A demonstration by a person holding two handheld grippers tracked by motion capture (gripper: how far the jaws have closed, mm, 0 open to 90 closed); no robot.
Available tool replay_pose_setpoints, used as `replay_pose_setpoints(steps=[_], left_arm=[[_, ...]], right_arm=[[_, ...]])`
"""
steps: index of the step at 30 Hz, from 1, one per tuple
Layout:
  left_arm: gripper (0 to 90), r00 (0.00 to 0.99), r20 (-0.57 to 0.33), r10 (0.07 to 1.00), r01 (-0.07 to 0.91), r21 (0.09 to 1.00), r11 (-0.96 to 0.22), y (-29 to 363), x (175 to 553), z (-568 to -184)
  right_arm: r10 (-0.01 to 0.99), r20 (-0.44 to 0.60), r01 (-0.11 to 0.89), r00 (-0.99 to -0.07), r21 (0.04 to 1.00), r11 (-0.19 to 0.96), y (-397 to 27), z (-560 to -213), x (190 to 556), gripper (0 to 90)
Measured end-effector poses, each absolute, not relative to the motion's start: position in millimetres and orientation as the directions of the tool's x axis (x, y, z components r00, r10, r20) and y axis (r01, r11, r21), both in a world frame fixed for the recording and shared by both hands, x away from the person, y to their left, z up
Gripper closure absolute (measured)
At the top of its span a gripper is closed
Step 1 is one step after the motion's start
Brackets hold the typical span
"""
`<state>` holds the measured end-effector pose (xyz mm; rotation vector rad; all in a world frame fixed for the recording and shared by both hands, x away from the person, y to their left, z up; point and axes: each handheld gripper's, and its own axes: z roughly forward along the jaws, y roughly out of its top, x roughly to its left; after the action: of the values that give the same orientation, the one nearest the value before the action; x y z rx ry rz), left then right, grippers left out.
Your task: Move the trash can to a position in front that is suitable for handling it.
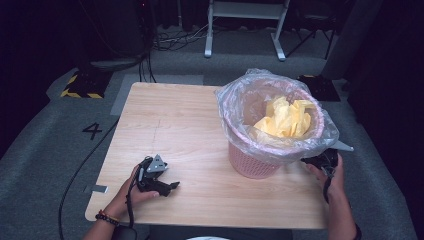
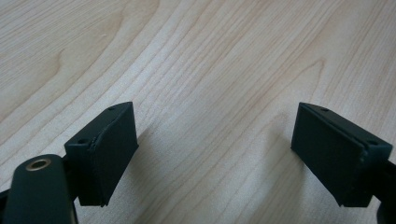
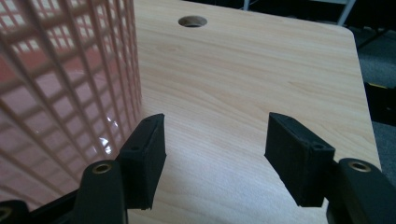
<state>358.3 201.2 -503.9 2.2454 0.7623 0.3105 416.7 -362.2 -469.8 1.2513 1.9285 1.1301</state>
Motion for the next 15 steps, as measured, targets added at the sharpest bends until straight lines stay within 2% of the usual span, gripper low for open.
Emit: replay_pose_setpoints(steps=[9,12,15], left_arm=[[14.4,0.795,-0.006,0.606,0.429,0.712,-0.556,201.2,358.3,-503.9],[14.4,0.795,-0.005,0.606,0.429,0.712,-0.557,201.3,358.3,-503.9],[14.4,0.795,-0.005,0.606,0.429,0.712,-0.556,201.2,358.3,-503.9]], right_arm=[[0.884,-0.022,0.392,-0.468,0.891,0.23,-349.8,-464.2,418.8,36.1],[0.885,-0.044,0.388,-0.464,0.888,0.248,-344.1,-463.8,419.6,37.7],[0.877,-0.022,0.388,-0.479,0.892,0.234,-343.9,-464.7,420.5,38.2]])
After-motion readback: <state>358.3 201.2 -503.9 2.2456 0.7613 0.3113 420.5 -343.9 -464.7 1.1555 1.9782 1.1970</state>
